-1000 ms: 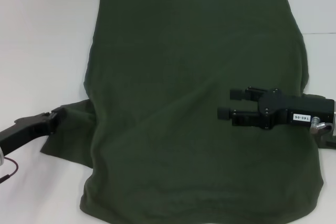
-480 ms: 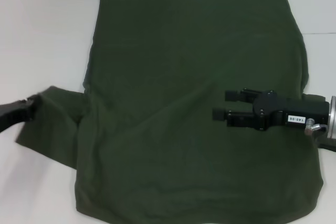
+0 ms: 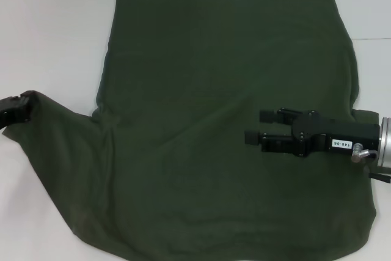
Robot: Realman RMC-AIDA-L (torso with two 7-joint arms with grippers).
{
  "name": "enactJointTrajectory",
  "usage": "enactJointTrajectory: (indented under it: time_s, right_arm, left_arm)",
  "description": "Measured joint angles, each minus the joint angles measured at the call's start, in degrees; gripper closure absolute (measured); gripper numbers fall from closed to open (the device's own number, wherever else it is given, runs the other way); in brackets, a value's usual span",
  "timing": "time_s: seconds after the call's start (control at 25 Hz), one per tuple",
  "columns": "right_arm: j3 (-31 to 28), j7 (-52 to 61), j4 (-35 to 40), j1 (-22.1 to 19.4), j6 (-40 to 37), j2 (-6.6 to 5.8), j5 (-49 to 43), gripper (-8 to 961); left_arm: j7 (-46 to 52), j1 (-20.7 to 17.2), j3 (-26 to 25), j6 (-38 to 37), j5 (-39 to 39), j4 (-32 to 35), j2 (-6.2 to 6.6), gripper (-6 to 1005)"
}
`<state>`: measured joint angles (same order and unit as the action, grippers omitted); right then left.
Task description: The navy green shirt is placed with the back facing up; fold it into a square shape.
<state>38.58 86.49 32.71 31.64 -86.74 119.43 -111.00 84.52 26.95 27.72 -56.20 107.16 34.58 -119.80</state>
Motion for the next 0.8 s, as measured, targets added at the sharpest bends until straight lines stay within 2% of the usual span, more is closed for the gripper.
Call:
enactJointTrajectory:
  time_s: [0.24,0.6,0.8]
  right_arm:
    - [0.00,-0.01,-0.02,0.00,-0.01,0.00,0.00,53]
    - [0.00,-0.02,-0.02,0.00,-0.01,-0.07,0.00,53]
    - [0.00,-0.13,-0.02,0.00,-0.01,-0.10,0.00,53]
  left_arm:
    - [0.78,0.06,-0.11,-4.56,-0.08,0.09,-0.09,999]
    - [3.94,-1.05,-0.27,-17.85,-0.12,1.28,-0.21,998]
    - [4.50,-0.33,0.01,-21.56,-0.12,1.19,-1.54,998]
